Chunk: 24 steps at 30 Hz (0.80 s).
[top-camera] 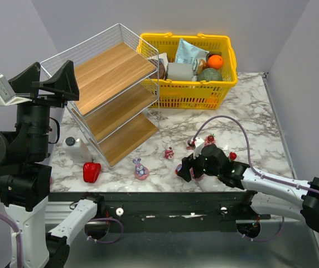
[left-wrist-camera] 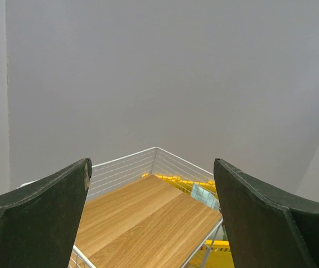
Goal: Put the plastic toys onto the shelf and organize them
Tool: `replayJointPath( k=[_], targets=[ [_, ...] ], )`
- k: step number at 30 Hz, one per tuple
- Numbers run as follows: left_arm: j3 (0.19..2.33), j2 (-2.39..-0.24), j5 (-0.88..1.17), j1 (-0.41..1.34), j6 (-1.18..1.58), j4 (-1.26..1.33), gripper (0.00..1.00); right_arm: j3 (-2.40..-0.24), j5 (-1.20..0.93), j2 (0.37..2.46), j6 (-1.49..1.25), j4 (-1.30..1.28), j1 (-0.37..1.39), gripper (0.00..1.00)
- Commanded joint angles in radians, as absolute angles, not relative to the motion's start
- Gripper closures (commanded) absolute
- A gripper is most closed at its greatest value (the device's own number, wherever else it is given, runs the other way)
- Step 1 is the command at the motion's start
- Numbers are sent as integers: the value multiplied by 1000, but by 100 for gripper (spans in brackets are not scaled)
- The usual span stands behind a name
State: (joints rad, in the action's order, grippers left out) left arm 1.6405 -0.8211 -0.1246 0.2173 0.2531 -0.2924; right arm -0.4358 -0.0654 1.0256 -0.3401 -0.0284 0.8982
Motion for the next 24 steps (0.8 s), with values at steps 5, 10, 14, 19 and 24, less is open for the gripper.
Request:
replayJointPath(
  k=[5,10,14,19,24],
  targets=[
    [1651,-815,-135,213,207,-268,1,-384,20,1097,-356,181,930,23],
    [1651,-813,-150,213,189,-268,1,-377,23,1149,-359,235,942,28],
    [1649,-813,-156,213,178,-270,1,-393,26,1193,-371,250,946,38],
    [1651,-813,-163,213,167,-270,1,-432,55,1218,-387,209,951,73],
    [1652,-810,-163,213,163,-276,1,-566,83,1183,-393,39,951,99]
  ],
)
